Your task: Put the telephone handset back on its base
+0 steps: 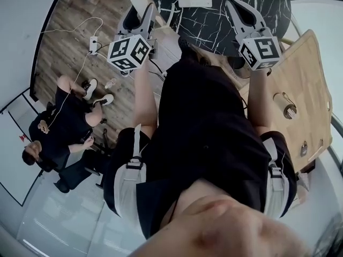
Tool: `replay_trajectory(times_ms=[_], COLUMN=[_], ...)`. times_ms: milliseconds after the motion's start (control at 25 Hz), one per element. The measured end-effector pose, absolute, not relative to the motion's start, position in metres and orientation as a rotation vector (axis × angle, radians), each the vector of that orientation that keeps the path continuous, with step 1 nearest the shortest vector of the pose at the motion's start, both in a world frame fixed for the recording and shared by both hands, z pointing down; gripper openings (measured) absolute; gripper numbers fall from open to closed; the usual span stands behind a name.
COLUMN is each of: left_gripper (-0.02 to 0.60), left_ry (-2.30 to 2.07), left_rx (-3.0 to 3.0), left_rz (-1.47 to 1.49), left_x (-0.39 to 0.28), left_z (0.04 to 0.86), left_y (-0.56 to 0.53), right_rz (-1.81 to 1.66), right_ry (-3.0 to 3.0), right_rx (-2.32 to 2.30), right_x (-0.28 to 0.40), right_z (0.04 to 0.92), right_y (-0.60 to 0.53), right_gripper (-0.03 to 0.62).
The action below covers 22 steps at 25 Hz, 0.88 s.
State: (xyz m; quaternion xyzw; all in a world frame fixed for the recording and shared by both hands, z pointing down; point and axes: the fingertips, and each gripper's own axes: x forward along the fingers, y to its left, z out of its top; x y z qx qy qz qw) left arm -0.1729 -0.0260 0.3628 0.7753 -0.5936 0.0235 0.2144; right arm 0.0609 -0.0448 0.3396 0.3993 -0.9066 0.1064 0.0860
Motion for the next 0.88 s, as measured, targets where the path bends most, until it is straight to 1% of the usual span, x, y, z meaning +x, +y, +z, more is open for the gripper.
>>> replay_trajectory(times_ms=[400,880], left_gripper=[0.227,0.227], left_ry=[-1.503,-1.397], left_rx=[2.160,2.122], left_rz=[0.125,0.184], left_x=[-0.172,-0.155], left_z=[0.397,0.432], left_y=[-0.078,-0.100], right_rz=[0.314,0.378], right_ry=[-2.635,-2.567], right_rx=[1.263,1.278], right_x=[0.038,0.032], right_z=[0.347,0.369], right_y=[-0.074,-0.085], right_gripper=[0.031,0.031])
